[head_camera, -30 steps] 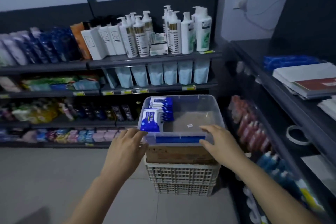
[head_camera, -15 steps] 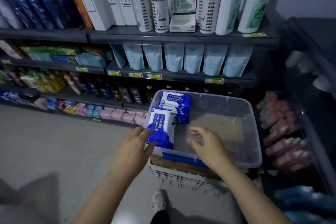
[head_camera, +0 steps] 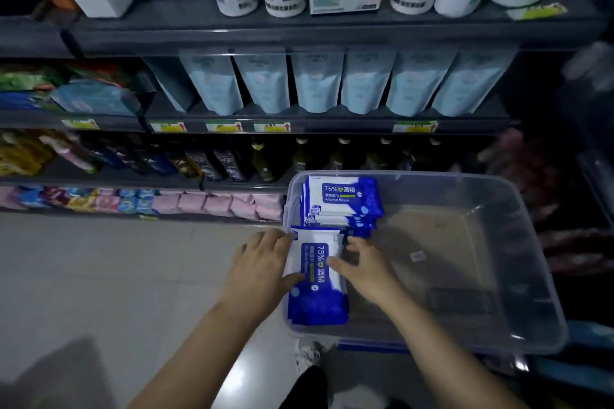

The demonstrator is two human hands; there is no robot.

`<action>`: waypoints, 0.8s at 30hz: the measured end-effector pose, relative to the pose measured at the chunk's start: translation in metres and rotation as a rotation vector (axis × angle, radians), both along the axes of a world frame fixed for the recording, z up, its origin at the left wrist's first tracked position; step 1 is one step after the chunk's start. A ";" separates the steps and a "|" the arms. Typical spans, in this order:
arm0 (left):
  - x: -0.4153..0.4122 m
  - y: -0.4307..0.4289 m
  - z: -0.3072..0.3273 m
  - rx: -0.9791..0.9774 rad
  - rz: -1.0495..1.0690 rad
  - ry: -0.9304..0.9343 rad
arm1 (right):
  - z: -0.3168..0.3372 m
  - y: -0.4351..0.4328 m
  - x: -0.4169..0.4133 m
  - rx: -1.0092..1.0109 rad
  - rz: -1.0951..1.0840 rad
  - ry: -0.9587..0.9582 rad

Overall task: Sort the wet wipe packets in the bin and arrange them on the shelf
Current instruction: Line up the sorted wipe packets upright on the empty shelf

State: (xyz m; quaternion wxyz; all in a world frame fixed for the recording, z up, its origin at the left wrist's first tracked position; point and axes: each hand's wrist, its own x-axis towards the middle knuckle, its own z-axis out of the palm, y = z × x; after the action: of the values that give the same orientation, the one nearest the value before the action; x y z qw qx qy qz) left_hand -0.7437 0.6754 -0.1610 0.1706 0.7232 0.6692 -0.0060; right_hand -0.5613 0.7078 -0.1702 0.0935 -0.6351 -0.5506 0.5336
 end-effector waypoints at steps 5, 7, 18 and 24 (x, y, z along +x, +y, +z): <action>-0.006 0.007 -0.014 -0.063 -0.053 -0.012 | -0.016 0.003 -0.011 -0.222 -0.206 0.222; -0.007 0.008 -0.018 -0.067 -0.042 -0.038 | -0.020 0.006 -0.014 -0.274 -0.248 0.252; 0.006 -0.001 -0.021 -0.064 0.109 -0.109 | -0.034 -0.003 -0.014 -0.307 -0.250 0.279; 0.011 -0.005 -0.026 -0.084 0.188 -0.169 | -0.039 -0.007 -0.012 -0.273 -0.301 0.307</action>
State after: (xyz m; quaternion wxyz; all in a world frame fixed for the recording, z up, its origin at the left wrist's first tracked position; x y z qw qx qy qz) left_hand -0.7327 0.6704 -0.1865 0.2562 0.6475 0.7164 0.0430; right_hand -0.5736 0.7003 -0.2095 0.1677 -0.6282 -0.3519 0.6733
